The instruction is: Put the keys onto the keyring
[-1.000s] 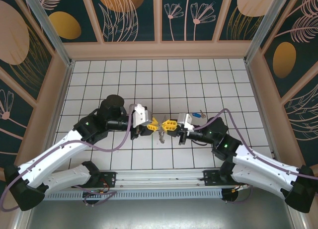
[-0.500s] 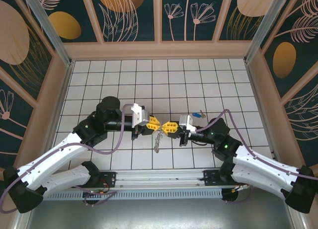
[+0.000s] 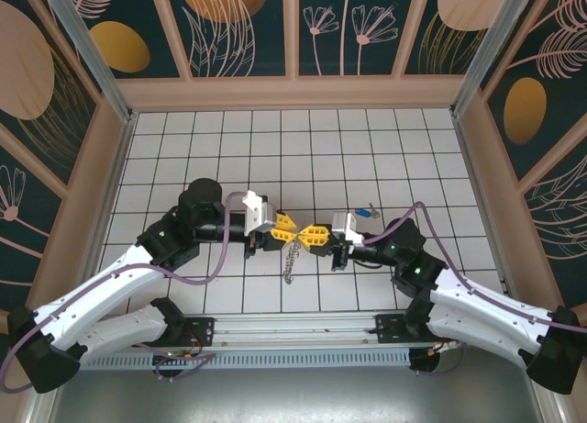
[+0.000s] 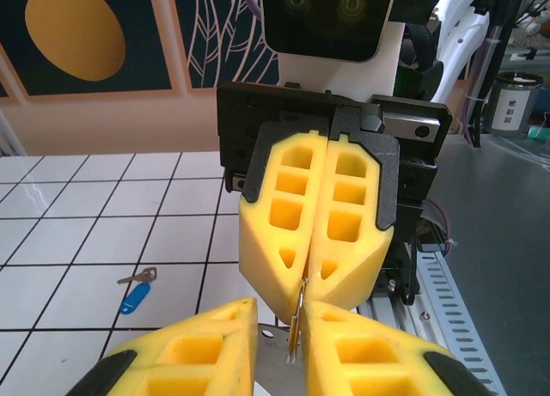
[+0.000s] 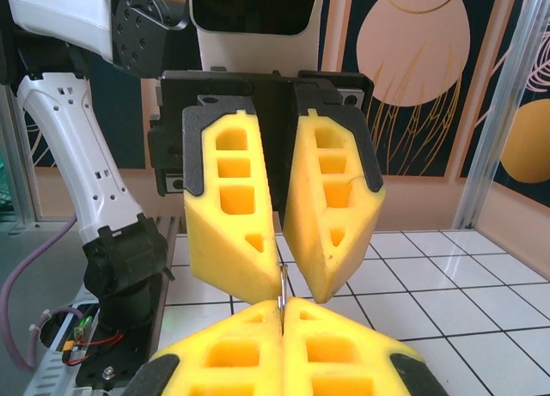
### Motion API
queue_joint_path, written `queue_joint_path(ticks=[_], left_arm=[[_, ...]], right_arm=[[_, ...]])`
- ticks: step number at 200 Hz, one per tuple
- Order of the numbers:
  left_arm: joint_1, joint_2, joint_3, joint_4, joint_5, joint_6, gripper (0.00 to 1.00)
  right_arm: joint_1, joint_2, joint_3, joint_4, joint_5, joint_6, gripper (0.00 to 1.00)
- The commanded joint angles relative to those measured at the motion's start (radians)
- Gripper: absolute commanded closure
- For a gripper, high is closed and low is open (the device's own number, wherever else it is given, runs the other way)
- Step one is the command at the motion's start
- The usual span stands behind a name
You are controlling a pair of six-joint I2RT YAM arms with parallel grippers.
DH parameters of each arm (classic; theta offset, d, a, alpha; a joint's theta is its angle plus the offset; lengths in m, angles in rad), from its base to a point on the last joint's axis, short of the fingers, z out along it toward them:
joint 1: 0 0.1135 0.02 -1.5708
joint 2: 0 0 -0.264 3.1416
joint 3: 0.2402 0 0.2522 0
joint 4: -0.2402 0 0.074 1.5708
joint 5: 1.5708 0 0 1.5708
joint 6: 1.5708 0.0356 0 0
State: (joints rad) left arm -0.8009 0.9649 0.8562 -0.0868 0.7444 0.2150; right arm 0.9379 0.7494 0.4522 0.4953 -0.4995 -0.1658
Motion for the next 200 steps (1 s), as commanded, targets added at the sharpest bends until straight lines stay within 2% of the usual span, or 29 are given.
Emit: queue_joint_path(ticks=[1,88,105,125,161,169,179,189,200], left_arm=[[-0.004,0.005,-0.009,0.039,0.017,-0.009,0.81],[-0.004,0.024,0.000,0.055,0.028,-0.012,0.83],[-0.004,0.023,0.000,0.058,0.031,-0.013,0.87],[-0.004,0.018,0.000,0.057,0.028,-0.009,1.00],[-0.003,-0.001,-0.009,0.052,0.011,-0.002,1.00],[-0.004,-0.006,-0.013,0.057,-0.002,-0.003,1.00],[-0.004,-0.016,-0.026,0.068,-0.030,-0.006,1.00],[-0.004,-0.031,-0.064,0.109,-0.062,-0.025,1.00],[-0.004,-0.044,-0.104,0.149,-0.095,-0.046,1.00]], right_arm=[[0.004,-0.019,-0.012,0.078,-0.024,0.020,1.00],[-0.001,-0.023,-0.023,0.121,-0.034,0.031,1.00],[-0.002,-0.018,-0.022,0.130,-0.039,0.032,1.00],[-0.004,-0.013,-0.023,0.135,-0.039,0.034,1.00],[-0.005,-0.019,-0.029,0.125,-0.010,0.037,1.00],[-0.005,-0.022,-0.030,0.117,0.004,0.042,0.89],[-0.005,-0.026,-0.027,0.088,0.017,0.049,0.68],[-0.004,-0.035,-0.015,0.039,0.026,0.054,0.55],[-0.006,-0.058,0.000,-0.023,0.057,0.065,0.30]])
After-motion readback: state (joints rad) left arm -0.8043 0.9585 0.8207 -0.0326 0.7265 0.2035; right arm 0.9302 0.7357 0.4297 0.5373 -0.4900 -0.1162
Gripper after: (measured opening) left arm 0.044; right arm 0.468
